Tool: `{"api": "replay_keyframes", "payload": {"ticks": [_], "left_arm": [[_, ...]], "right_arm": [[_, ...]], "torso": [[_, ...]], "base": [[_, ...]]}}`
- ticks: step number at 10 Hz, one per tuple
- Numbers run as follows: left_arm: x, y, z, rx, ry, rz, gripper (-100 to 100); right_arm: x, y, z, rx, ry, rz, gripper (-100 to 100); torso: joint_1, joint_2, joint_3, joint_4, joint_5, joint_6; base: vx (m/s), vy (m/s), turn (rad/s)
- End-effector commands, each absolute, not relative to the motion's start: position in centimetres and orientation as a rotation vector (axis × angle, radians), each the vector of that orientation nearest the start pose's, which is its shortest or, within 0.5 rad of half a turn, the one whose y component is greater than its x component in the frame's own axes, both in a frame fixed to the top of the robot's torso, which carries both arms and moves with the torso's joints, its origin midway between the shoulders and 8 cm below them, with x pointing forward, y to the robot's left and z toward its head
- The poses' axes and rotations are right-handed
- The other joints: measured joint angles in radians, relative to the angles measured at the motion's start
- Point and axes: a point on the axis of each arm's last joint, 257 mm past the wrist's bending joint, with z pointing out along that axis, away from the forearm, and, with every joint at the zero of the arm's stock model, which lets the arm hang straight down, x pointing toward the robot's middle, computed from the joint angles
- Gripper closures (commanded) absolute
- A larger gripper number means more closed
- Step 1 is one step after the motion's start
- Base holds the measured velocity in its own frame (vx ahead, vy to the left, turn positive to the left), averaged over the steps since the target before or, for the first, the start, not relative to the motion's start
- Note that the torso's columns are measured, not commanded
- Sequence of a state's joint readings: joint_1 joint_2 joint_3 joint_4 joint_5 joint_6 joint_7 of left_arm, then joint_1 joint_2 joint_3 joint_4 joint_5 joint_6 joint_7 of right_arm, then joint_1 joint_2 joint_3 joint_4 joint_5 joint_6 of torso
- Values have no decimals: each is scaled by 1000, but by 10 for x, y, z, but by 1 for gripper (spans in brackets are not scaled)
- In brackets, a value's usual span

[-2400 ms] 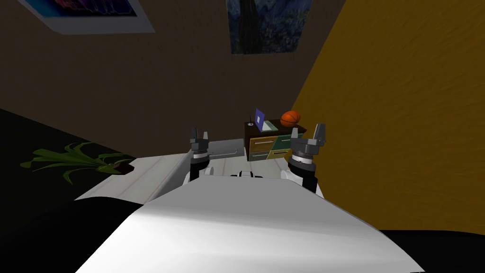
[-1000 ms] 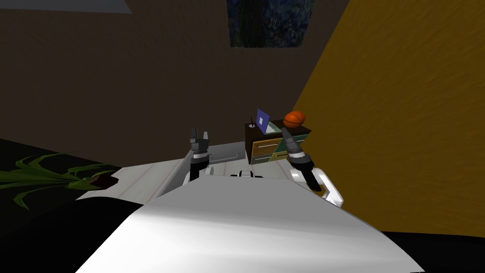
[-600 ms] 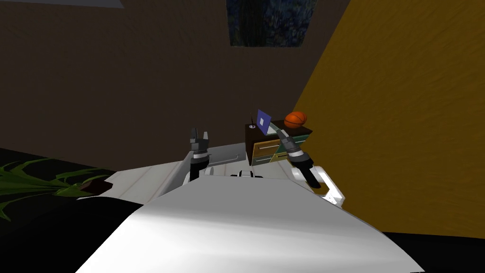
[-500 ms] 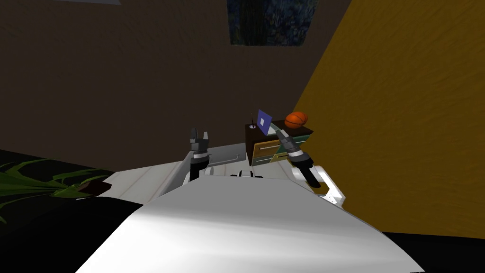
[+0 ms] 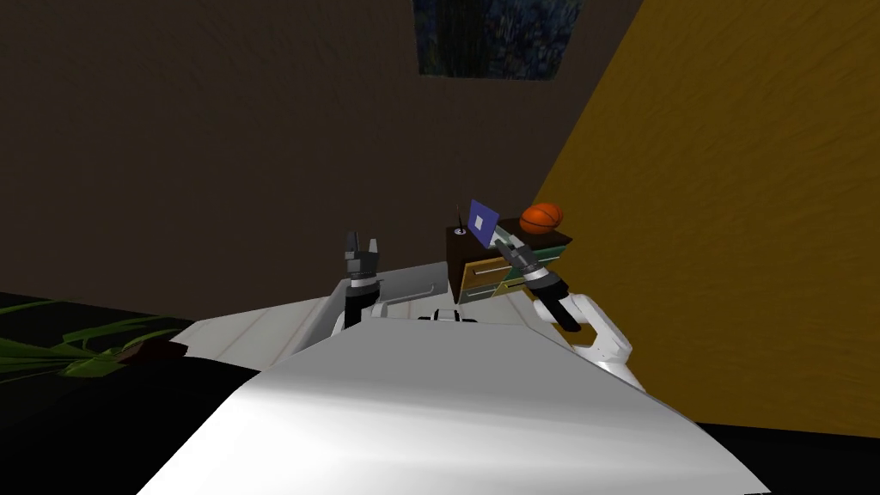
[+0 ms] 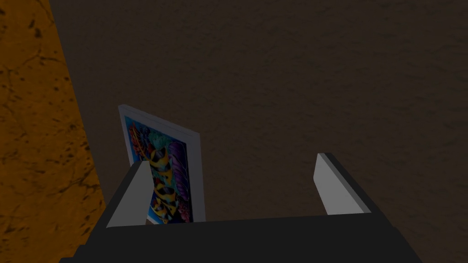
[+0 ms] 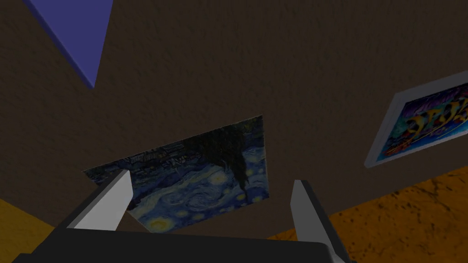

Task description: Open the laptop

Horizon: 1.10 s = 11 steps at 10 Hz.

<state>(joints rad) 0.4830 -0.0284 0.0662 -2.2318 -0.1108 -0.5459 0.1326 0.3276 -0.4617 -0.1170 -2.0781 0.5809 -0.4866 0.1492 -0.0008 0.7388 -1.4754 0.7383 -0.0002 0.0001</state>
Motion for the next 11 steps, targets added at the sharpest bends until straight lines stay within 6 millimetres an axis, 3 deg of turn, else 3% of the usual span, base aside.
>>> {"api": "replay_keyframes", "payload": {"ticks": [1, 5, 11], "left_arm": [[345, 289, 17, -642, 614, -1300, 0], [345, 289, 17, -642, 614, -1300, 0], [345, 289, 17, -642, 614, -1300, 0]], "right_arm": [[416, -249, -48, -247, 1217, 500, -100], [435, -268, -65, -406, 1270, 286, -100], [465, -314, -78, -664, 1310, -74, -100]], "torso": [[0, -2, -1, 0, 0, 0], [1, -1, -1, 0, 0, 0], [-1, 1, 0, 0, 0, 0]], "base": [[57, 51, -22], [63, 66, -46], [68, 68, -44]]}}
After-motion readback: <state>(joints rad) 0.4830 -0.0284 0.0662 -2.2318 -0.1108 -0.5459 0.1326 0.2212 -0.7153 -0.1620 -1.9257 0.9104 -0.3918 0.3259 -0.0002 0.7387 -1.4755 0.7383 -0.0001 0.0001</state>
